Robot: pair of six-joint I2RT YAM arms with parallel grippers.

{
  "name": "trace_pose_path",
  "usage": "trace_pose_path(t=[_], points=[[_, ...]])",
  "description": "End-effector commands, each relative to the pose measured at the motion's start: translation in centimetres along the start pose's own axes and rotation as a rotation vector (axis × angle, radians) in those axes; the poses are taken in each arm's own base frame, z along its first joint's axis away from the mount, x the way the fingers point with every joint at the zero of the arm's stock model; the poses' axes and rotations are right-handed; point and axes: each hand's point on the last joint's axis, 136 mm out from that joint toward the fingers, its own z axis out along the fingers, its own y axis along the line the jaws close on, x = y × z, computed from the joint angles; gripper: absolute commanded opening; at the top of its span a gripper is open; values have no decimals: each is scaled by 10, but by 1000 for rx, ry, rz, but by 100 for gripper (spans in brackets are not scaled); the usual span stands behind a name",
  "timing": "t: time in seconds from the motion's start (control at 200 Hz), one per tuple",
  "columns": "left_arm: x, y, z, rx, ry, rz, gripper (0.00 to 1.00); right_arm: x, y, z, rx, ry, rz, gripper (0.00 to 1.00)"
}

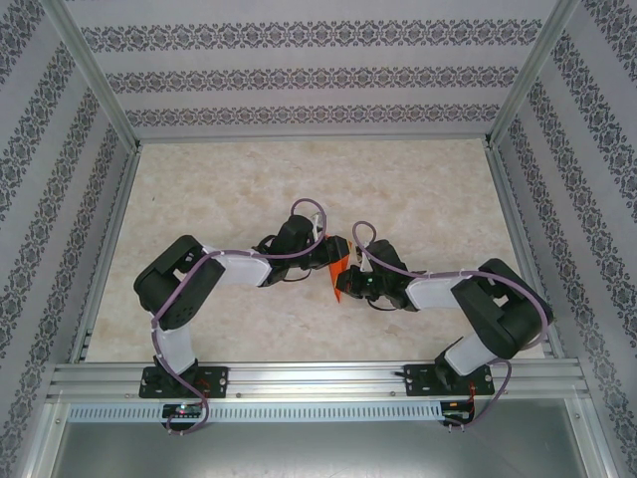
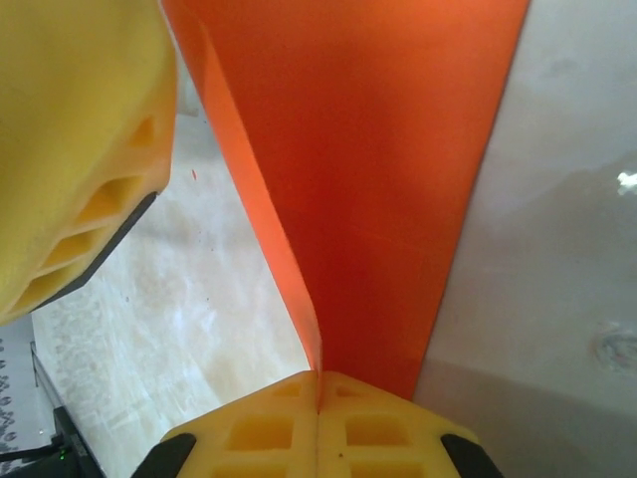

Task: Fold a paper plane with a square sheet of paper (pick it up from the middle)
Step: Fold the wing for the fifth time at the center of the table.

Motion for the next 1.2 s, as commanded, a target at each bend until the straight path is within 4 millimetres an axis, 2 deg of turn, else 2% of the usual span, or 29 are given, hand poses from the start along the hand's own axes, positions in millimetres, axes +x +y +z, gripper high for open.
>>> trace_pose_path(t=[0.0,0.145,0.28,0.51,0.669,0.829,1.194], points=[[-7,-2,5,42,-10,5,44,0,3,2,-56,4,37,0],[-6,1,8,41,-8,7,45,-1,-2,6,-64,4,85,0],[-6,-4,6,66,-11,21,46,0,-8,10,-62,9,127,0],[-13,-18,-10,77,-60,78,50,1,-12,9,-59,7,157,0],[-20,-8,-23,13,-124,89,43,0,-13,8,-46,4,163,0],[-16,-3,-15,17,-96,72,35,1,-15,10,-43,10,169,0],[-13,15,3,-7,-69,44,32,1,-16,10,-41,6,181,0]])
